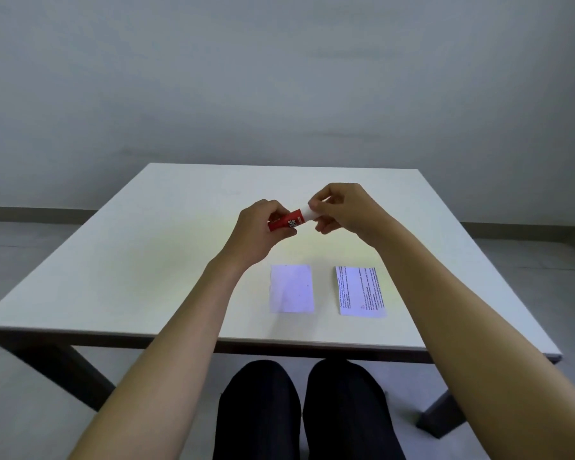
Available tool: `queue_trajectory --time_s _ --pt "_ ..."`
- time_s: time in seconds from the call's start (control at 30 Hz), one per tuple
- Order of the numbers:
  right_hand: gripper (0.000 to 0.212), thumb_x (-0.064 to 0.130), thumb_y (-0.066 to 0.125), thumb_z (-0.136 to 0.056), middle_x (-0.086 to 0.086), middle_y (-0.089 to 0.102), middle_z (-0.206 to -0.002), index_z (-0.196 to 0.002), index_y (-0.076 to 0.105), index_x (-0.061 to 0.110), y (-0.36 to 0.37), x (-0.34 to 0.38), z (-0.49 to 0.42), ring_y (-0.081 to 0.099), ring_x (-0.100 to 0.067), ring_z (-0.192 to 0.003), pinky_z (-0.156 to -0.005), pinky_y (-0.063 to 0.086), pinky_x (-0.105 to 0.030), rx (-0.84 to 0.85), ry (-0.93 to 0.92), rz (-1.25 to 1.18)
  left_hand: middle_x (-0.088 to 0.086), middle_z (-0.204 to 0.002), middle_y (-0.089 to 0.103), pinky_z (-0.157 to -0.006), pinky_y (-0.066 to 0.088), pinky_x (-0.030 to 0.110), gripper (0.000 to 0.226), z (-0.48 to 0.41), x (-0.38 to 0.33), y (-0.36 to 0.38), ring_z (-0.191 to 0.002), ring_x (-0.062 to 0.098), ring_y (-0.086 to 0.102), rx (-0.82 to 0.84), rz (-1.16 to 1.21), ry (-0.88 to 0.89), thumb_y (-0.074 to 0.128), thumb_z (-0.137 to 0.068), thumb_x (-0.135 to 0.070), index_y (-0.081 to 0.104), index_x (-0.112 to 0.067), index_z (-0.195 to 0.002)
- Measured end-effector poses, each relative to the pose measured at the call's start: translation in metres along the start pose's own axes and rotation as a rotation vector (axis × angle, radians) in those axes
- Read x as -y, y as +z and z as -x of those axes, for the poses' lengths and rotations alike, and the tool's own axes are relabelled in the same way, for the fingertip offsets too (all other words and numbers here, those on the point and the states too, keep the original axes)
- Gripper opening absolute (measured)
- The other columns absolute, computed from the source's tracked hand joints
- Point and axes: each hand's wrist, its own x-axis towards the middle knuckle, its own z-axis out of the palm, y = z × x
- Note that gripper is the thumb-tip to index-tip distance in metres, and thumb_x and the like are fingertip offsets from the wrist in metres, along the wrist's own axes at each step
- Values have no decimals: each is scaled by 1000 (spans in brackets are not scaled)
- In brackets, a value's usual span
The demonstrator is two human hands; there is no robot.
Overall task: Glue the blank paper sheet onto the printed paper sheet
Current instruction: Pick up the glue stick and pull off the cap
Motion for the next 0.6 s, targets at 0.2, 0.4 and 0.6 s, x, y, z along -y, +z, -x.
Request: queue_trajectory --time_s 0.2,0.4,0.6 --pt "34 32 63 -87 -10 64 -85 -107 59 4 0 2 3 65 -24 -57 -62 59 -34 100 36 35 3 -86 66 -63 36 2 28 -2 -3 -8 -77 13 55 -64 22 -7 81 -68 -15 73 -14 -95" --pt "11 6 64 -85 -10 64 -84 -96 63 8 -15 -21 -3 66 -22 -62 -66 59 -27 51 -67 7 -2 -70 68 -61 42 19 17 2 1 -7 -62 8 57 15 41 -79 79 -70 -26 76 -20 -85" --pt "20 14 57 -85 -15 68 -96 -103 61 5 -43 -96 -8 63 -31 -83 -76 49 -29 -318 172 527 6 -86 74 -77 50 27 18 16 13 -1 -76 14 70 25 308 -238 70 -80 -22 71 -14 -96"
